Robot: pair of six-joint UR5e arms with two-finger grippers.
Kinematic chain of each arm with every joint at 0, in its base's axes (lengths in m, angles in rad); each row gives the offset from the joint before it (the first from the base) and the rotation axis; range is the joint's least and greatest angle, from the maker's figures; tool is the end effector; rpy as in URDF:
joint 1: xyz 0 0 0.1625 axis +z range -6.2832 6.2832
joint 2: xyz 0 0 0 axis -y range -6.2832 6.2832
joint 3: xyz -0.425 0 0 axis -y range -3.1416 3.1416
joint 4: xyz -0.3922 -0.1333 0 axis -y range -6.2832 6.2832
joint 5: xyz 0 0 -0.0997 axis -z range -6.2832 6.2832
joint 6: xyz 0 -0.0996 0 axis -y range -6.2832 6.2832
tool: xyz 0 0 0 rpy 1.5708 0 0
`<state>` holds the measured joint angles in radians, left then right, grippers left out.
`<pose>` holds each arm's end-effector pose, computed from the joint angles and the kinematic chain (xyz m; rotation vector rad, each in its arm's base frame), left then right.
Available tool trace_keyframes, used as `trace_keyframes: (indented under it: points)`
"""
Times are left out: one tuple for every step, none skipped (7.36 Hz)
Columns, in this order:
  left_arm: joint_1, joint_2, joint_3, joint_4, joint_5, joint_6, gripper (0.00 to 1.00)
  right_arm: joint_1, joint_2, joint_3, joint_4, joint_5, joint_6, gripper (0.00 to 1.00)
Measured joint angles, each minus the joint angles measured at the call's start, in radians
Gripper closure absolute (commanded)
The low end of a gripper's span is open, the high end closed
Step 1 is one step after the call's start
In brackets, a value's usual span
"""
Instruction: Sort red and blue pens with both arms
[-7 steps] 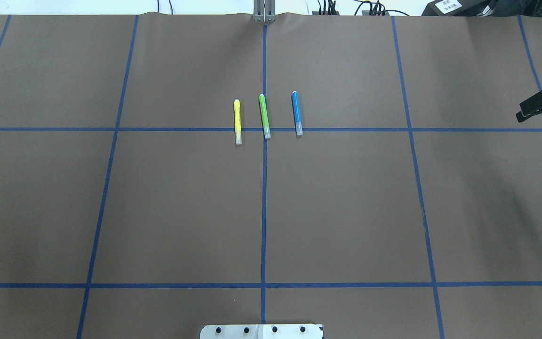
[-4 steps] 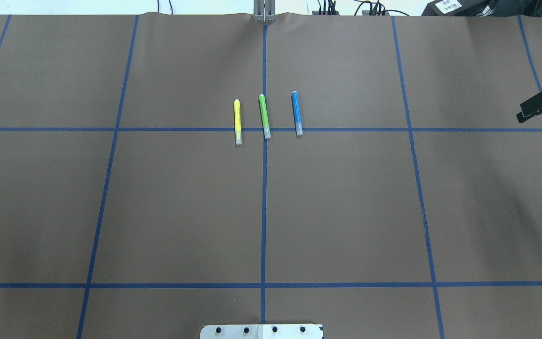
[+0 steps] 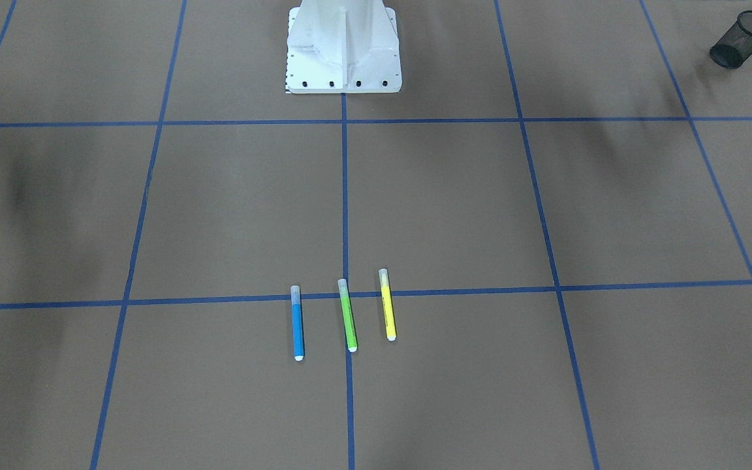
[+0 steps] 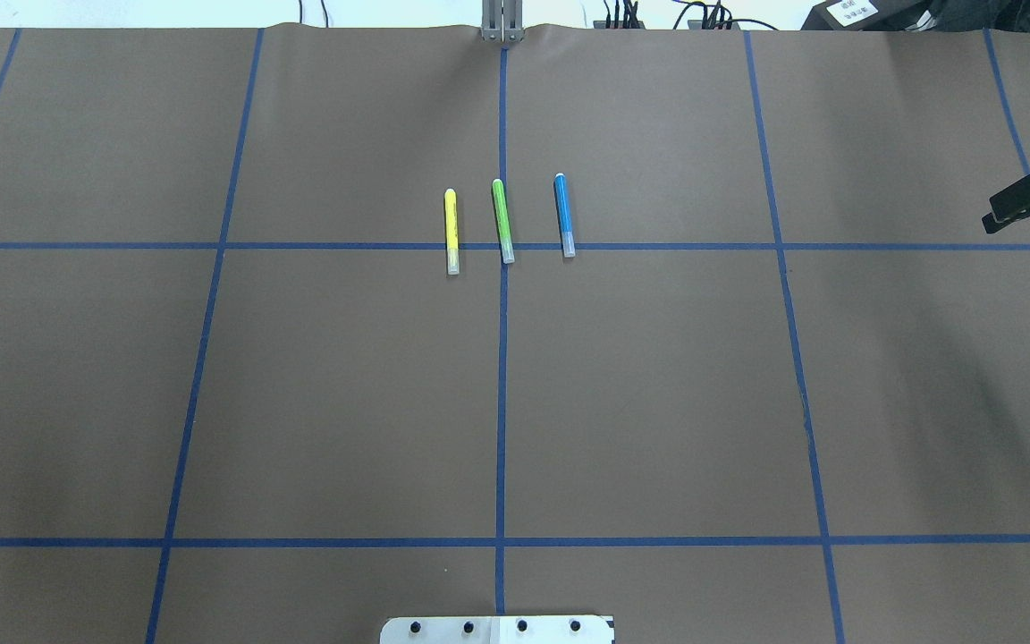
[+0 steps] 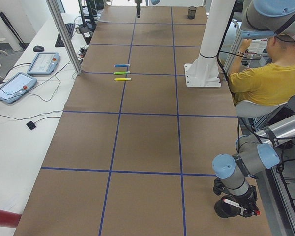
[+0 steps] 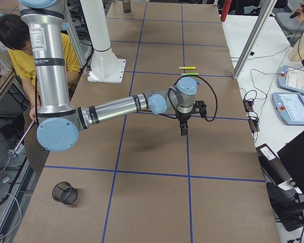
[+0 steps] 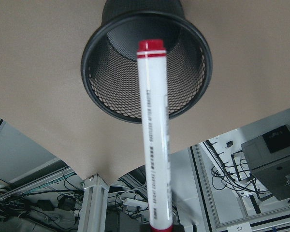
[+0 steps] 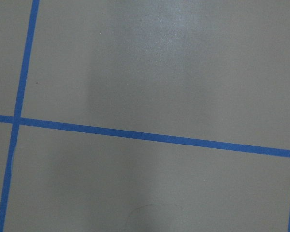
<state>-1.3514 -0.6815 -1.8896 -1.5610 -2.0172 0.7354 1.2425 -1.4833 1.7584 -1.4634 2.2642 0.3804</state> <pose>-0.0807 -0.0530 0.7718 -0.4528 0.5801 0.7834 -0.1068 -0.5295 0.5132 0.1065 -0.7692 -0.0831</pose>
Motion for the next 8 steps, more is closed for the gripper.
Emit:
trace_keyframes:
  points:
    - [0.0,-0.001,0.001,0.0,0.0,0.001,0.82,0.0,0.0,0.001,0.0,0.0,0.0,0.0]
    - [0.0,-0.001,0.002,0.001,0.0,0.001,0.82,0.0,0.0,0.001,0.0,0.0,0.0,0.0]
    - [0.0,-0.001,0.004,0.001,0.0,0.002,0.82,0.0,0.0,0.002,0.0,0.0,0.0,0.0]
    - [0.0,-0.001,0.007,0.002,0.0,0.002,0.82,0.0,0.0,0.004,0.0,0.0,0.0,0.0]
    - [0.0,-0.001,0.009,0.002,0.0,0.002,0.81,0.0,0.0,0.006,0.0,0.0,0.0,0.0]
    - [0.0,-0.001,0.01,0.002,0.0,0.003,0.7,0.0,0.0,0.008,0.0,0.0,0.0,0.0]
    - [0.001,-0.001,0.01,0.002,0.0,0.012,0.56,0.0,-0.001,0.008,0.0,0.0,0.001,0.0]
    - [0.001,-0.001,0.011,0.002,0.0,0.03,0.4,0.0,-0.001,0.009,0.0,0.0,0.0,0.0]
